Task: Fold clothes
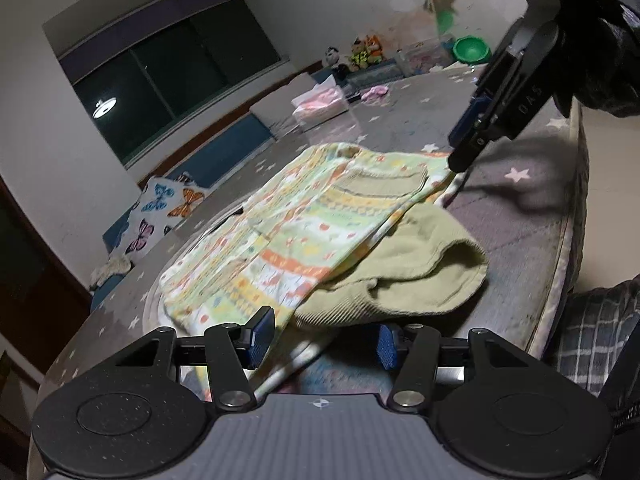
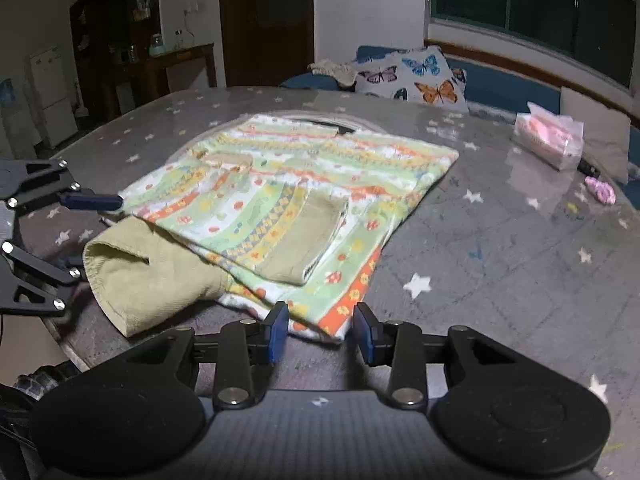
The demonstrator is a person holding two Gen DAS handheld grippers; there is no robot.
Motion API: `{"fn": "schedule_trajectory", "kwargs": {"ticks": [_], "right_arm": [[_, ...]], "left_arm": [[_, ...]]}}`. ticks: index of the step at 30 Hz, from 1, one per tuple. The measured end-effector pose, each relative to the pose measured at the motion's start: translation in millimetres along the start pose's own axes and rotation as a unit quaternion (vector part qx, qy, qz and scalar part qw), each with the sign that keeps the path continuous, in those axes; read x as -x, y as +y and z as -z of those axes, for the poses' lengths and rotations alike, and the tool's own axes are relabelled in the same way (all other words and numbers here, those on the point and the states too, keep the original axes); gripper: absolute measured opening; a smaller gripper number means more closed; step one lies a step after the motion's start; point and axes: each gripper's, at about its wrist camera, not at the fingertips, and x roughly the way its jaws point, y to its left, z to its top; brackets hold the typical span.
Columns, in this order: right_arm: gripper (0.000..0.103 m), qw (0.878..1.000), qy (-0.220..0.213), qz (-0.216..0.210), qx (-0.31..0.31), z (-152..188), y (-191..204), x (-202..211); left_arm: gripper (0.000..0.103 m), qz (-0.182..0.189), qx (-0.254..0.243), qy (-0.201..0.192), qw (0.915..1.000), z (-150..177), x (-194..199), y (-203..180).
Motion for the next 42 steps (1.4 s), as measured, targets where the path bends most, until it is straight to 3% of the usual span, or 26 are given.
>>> {"fn": "schedule_trajectory", "kwargs": {"ticks": [3,7,9,13,19,22,24,25,26,28,31,34,41,42], "right_arm": [[0.043,1.0,-0.003,0.007,0.03,-3.0,5.3,4.5],[0.049,0.997,0.002,0.005,0.076,-1.8,16.7,4.3],[0.055,0.995,-0.002,-0.001,0.099,-1.9,24.3,3.3],[0.062,0.989,-0.015,-0.019,0.144,-3.7,40.7,-0.4],[0.06,0.984,-0.038,-0.041,0.167,-17.0,57.0,-22.9],[0.043,0.987,-0.031,-0.056,0.149,-26.5,57.1,-34.9],[0.022,0.99,-0.019,-0.069,0.121,-34.5,52.0,-40.4],[0.021,0.991,-0.013,-0.075,0.107,-38.5,49.4,-43.2],[0.017,0.992,-0.012,-0.08,0.093,-42.6,45.3,-43.1],[0.015,0.994,-0.014,-0.09,0.063,-51.0,35.9,-41.0],[0.013,0.994,-0.018,-0.098,0.037,-60.9,28.5,-39.5],[0.012,0.994,-0.024,-0.099,0.028,-69.1,25.4,-39.8],[0.011,0.995,-0.034,-0.093,0.02,-70.4,25.1,-39.0],[0.01,0.995,-0.036,-0.091,0.02,-69.3,25.8,-38.3]], "left_arm": [[0.052,0.004,-0.001,-0.013,0.9999,-4.0,-2.9,-1.8],[0.022,0.021,0.012,-0.03,0.9993,-12.1,-5.0,2.0],[0.015,0.03,0.027,-0.032,0.9987,-15.9,-5.8,7.4],[0.01,0.048,0.089,-0.03,0.9944,-28.6,-11.7,32.1],[0.01,0.064,0.148,-0.032,0.9864,-42.9,-23.1,59.4],[0.01,0.064,0.16,-0.029,0.9846,-43.1,-25.3,65.3],[0.014,0.063,0.165,-0.027,0.9839,-41.0,-24.2,68.6],[0.015,0.062,0.164,-0.028,0.9841,-38.9,-22.0,69.2],[0.018,0.058,0.162,-0.028,0.9847,-36.6,-19.6,69.5],[0.036,0.048,0.156,-0.028,0.9862,-31.0,-13.0,69.0],[0.051,0.033,0.143,-0.026,0.9889,-20.7,-1.9,66.8],[0.056,0.021,0.126,-0.018,0.9917,-8.6,6.5,61.7],[0.054,-0.011,0.073,0.008,0.9973,13.0,-4.0,49.4],[0.04,-0.016,0.071,0.012,0.9973,14.6,-6.7,50.0]]}}
